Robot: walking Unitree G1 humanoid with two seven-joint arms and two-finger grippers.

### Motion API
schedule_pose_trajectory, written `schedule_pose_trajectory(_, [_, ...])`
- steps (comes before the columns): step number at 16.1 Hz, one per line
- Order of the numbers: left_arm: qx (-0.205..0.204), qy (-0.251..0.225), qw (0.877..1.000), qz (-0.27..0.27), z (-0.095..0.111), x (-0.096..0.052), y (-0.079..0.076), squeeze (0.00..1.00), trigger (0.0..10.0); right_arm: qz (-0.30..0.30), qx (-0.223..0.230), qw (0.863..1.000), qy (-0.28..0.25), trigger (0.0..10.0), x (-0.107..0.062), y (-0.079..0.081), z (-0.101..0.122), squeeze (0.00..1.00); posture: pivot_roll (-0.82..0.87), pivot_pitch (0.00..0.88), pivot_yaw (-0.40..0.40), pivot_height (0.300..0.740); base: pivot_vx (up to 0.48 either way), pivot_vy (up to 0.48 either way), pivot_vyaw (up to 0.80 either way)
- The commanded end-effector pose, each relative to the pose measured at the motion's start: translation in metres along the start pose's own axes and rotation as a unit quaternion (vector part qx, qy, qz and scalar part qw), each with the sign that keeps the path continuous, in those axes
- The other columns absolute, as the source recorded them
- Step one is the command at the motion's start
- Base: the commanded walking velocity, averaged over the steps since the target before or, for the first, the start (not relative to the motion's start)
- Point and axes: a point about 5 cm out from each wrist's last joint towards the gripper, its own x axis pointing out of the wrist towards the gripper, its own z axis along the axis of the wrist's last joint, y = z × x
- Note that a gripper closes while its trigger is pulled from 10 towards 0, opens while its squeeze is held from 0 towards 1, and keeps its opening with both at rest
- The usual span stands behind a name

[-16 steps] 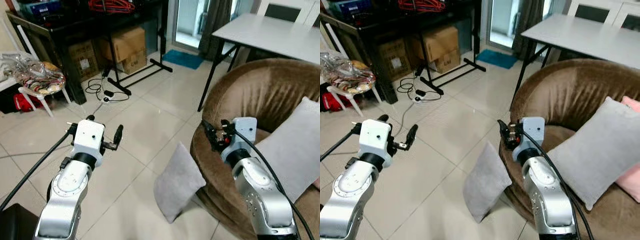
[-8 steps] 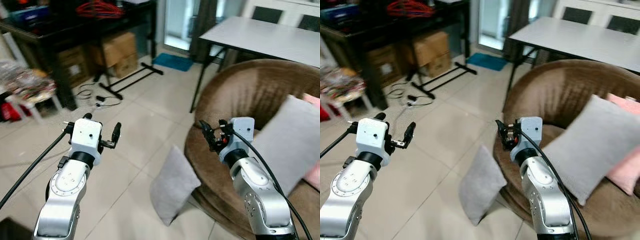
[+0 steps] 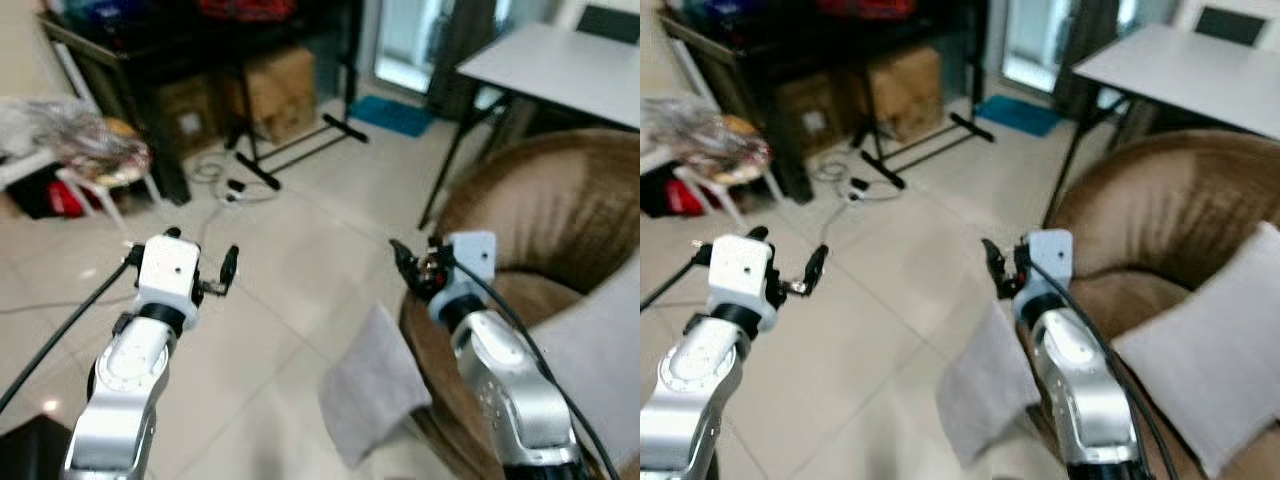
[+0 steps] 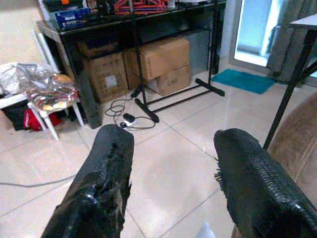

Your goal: Move the pillow to the sofa from floor

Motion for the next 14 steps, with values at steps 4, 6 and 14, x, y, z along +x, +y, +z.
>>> schedule_pose_trajectory(4, [0.001, -0.007, 1.0, -0.017, 0.0027, 0.0027, -0.0053, 0.0, 10.0, -0.022, -0.005, 1.0, 0.0, 10.0, -0.0007, -0.0085, -0.0011, 0.0, -0.08, 0.0, 0.034, 0.74, 0.315, 0.0, 0.0])
schedule_pose_trajectory(6, [0.004, -0.007, 1.0, -0.023, 0.0024, 0.0037, -0.0067, 0.0, 10.0, -0.033, 0.003, 0.999, 0.007, 10.0, -0.0019, -0.0121, -0.0041, 0.0, -0.08, 0.0, 0.038, 0.74, 0.315, 0.0, -0.79])
schedule_pose_trajectory(14, [0.006, -0.007, 0.999, -0.034, 0.0008, 0.0047, -0.0098, 0.0, 10.0, -0.044, -0.016, 0.999, 0.013, 10.0, -0.0042, -0.0174, -0.0069, 0.0, -0.09, 0.0, 0.04, 0.74, 0.315, 0.0, -0.76])
